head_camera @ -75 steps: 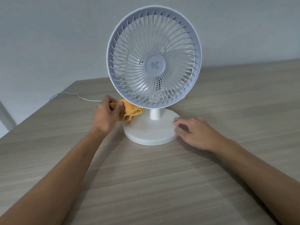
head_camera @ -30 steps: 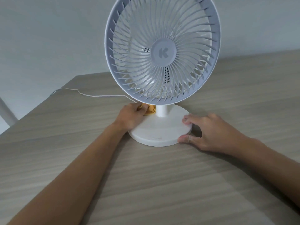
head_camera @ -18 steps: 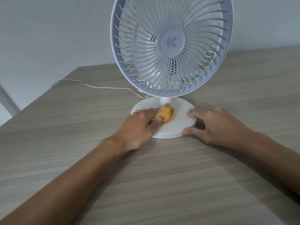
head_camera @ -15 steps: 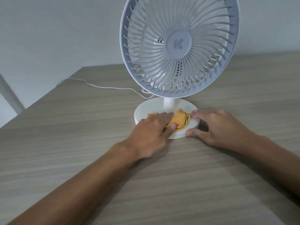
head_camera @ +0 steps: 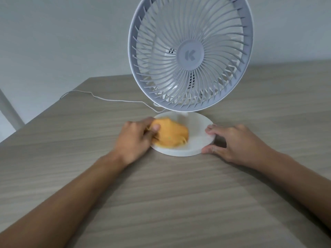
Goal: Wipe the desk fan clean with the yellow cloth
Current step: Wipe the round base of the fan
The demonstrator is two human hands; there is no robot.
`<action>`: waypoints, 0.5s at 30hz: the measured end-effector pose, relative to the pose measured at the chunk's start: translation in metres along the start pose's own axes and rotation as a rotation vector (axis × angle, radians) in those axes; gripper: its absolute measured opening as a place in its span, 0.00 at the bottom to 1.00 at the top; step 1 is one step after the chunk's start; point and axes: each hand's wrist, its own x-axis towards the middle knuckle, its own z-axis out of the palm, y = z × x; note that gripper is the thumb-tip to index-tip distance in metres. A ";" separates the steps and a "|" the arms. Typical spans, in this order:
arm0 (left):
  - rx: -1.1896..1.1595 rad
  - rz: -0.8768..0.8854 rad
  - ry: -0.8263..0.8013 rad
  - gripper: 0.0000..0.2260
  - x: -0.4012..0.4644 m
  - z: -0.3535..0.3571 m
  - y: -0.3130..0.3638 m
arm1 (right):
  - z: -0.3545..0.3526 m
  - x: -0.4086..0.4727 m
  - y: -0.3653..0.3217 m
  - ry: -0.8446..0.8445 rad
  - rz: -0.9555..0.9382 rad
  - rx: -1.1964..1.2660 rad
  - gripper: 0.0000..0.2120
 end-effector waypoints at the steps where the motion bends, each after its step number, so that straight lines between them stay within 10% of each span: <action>1: -0.008 -0.128 0.094 0.12 0.008 0.001 -0.003 | 0.000 0.000 0.000 0.005 -0.007 -0.006 0.49; 6: -0.006 -0.508 0.167 0.15 0.045 0.021 0.004 | 0.002 0.000 0.000 0.015 -0.012 -0.003 0.50; 15: 0.401 -0.191 -0.191 0.16 0.043 0.043 0.037 | 0.001 0.002 0.000 0.042 -0.043 -0.010 0.46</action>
